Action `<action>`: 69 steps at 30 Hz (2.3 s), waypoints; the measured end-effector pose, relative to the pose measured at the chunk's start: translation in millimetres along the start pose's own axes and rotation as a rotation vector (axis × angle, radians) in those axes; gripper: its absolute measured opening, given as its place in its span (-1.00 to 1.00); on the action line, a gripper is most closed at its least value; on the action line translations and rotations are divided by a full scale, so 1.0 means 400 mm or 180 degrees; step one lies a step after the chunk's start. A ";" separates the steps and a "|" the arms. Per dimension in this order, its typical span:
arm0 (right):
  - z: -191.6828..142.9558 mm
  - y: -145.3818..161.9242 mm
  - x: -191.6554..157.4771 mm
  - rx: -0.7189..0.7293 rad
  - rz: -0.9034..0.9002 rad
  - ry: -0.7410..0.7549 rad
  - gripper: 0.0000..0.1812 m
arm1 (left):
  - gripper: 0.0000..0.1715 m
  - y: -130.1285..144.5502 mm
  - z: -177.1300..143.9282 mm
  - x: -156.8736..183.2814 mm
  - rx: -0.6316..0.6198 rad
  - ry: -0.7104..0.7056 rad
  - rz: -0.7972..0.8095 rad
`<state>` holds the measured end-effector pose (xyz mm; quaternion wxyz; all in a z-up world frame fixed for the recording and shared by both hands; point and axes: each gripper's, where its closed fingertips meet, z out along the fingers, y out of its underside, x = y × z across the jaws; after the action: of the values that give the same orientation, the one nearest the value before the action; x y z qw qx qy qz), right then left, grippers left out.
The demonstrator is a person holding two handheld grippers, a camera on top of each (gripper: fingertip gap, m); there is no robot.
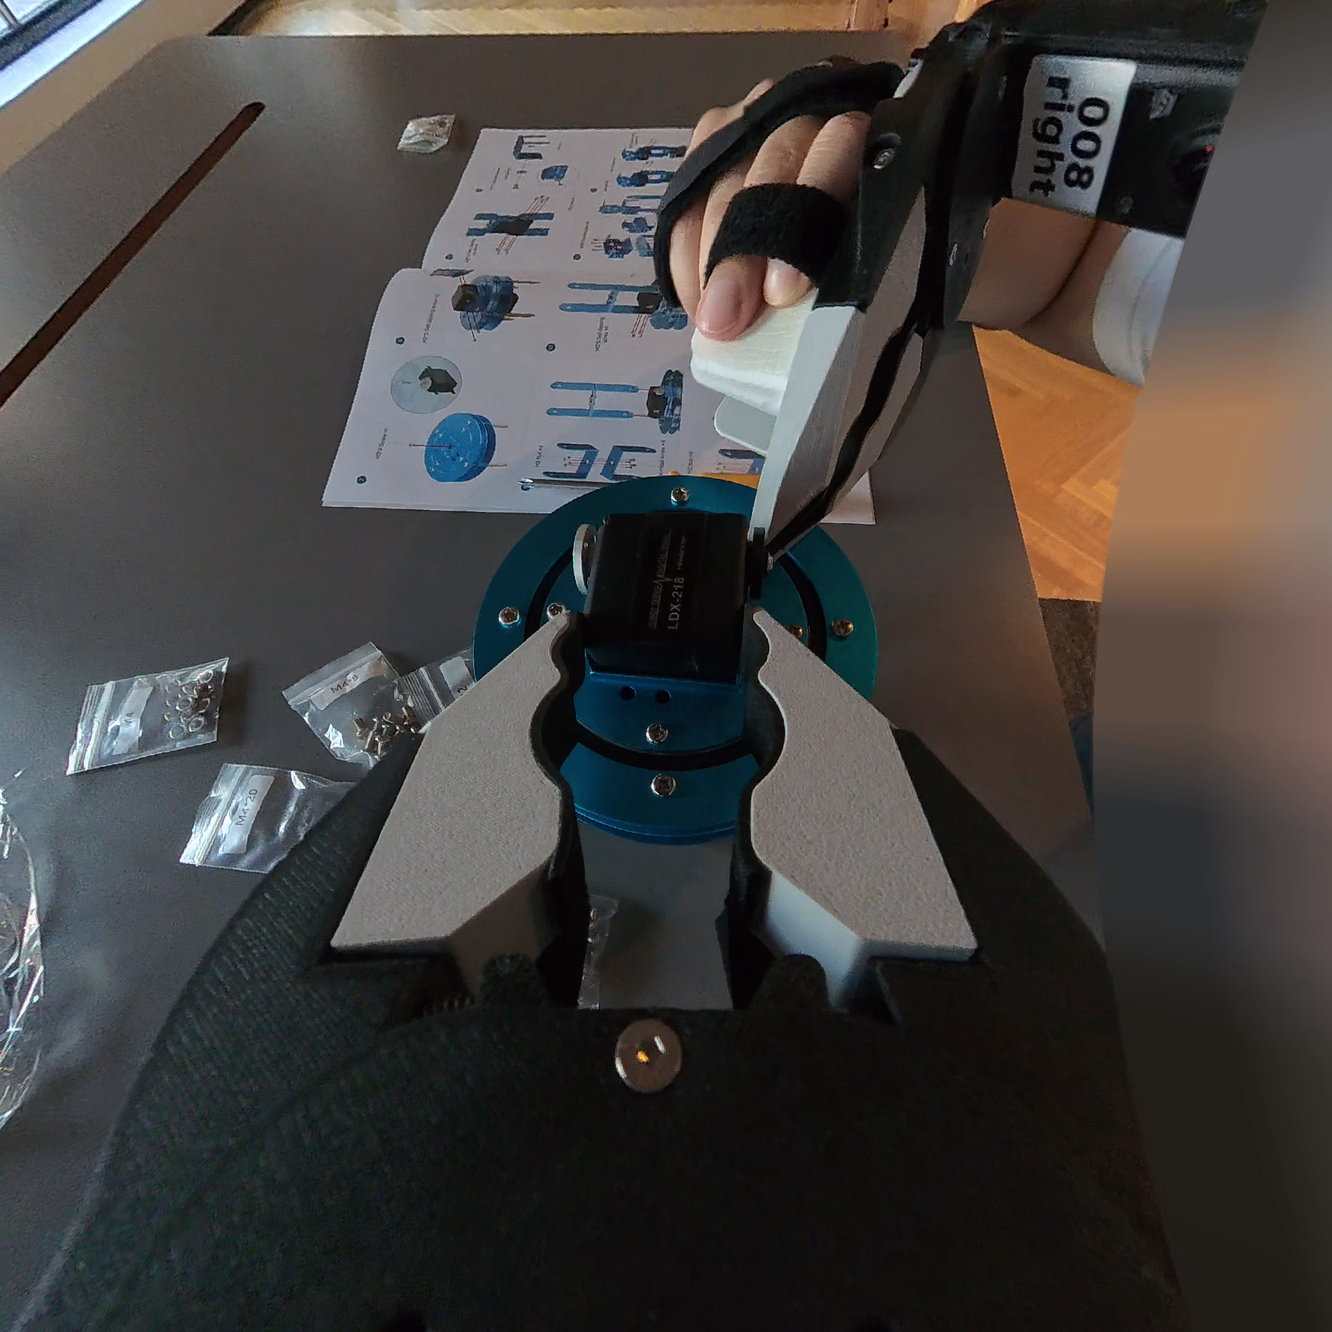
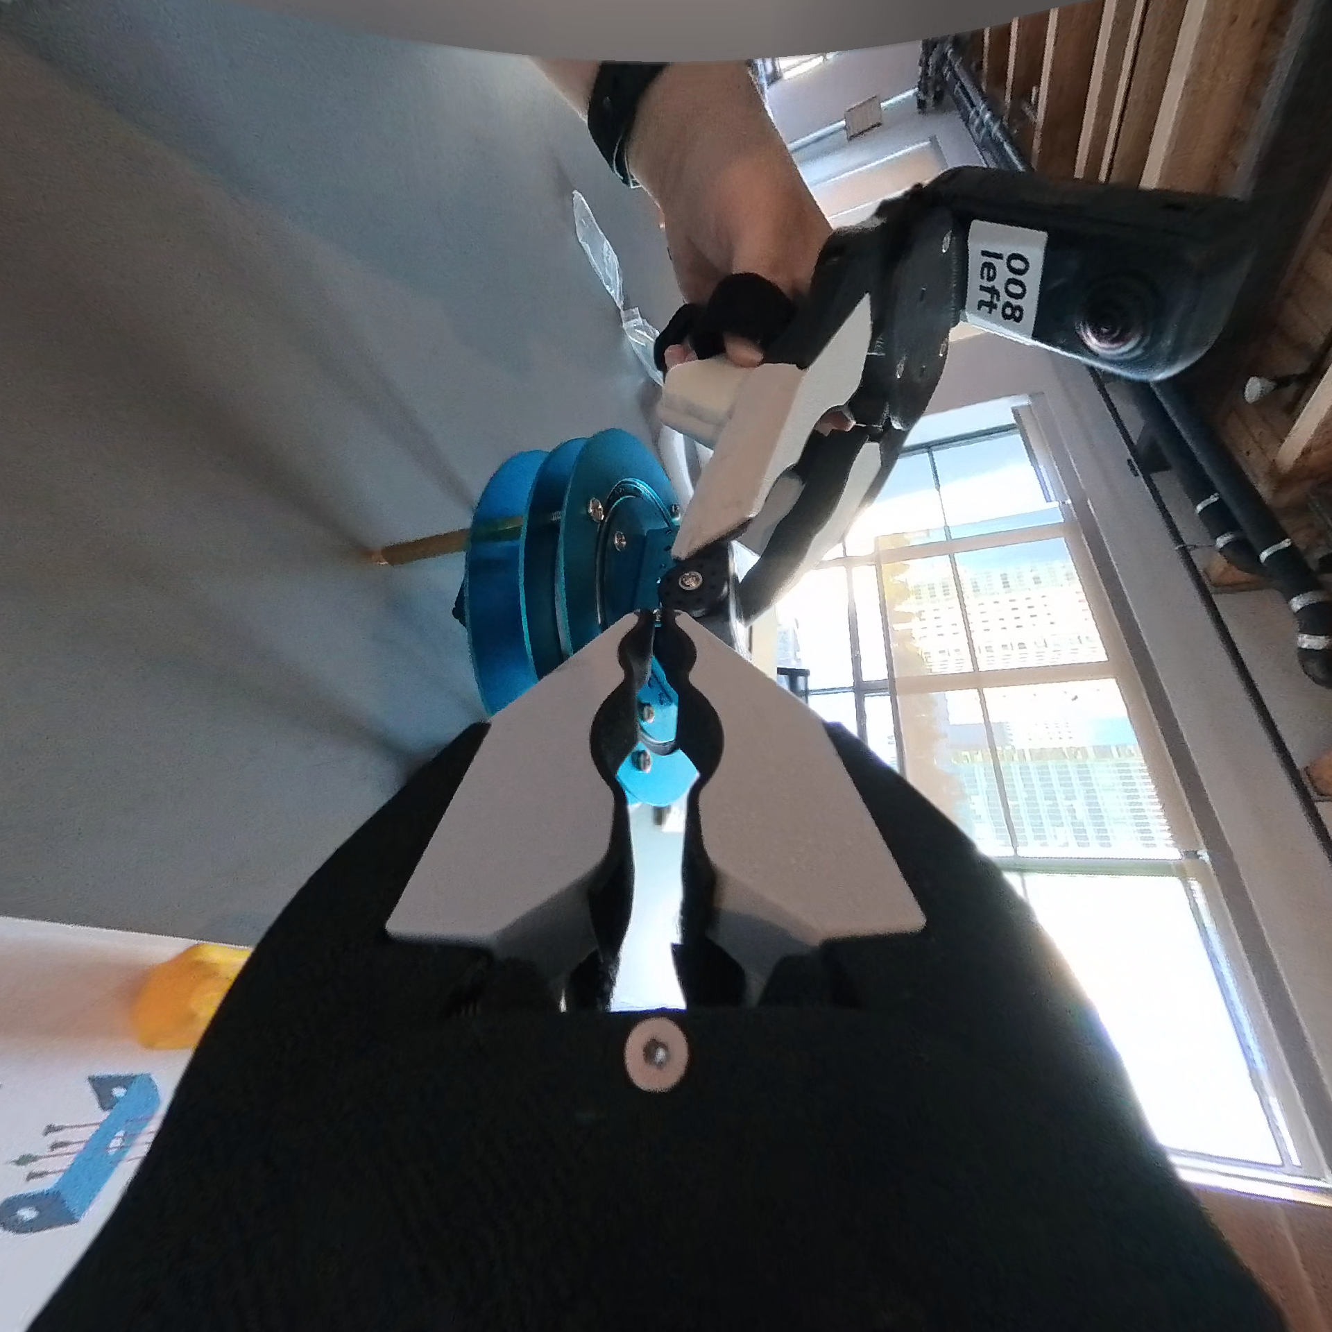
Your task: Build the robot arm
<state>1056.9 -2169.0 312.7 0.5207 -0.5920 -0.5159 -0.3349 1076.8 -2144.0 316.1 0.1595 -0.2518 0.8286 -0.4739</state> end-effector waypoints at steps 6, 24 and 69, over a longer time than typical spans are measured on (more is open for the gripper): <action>0.000 0.002 -0.001 -0.0244 -0.0555 -0.0009 -0.99 | -0.51 0.000 -0.001 0.000 0.0005 -0.0015 -0.0021; 0.000 0.011 -0.004 -0.0817 -0.0924 -0.0065 -1.00 | -0.51 0.003 -0.005 -0.001 0.0009 -0.0162 -0.0105; -0.054 0.034 0.002 -0.1296 0.3546 0.0579 -1.00 | -0.51 -0.008 0.008 -0.003 0.0369 -0.0430 -0.0338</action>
<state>1073.3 -2188.7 315.0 0.5361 -0.8302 -0.0067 -0.1529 1080.3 -2147.0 317.4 0.2040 -0.3170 0.7727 -0.5108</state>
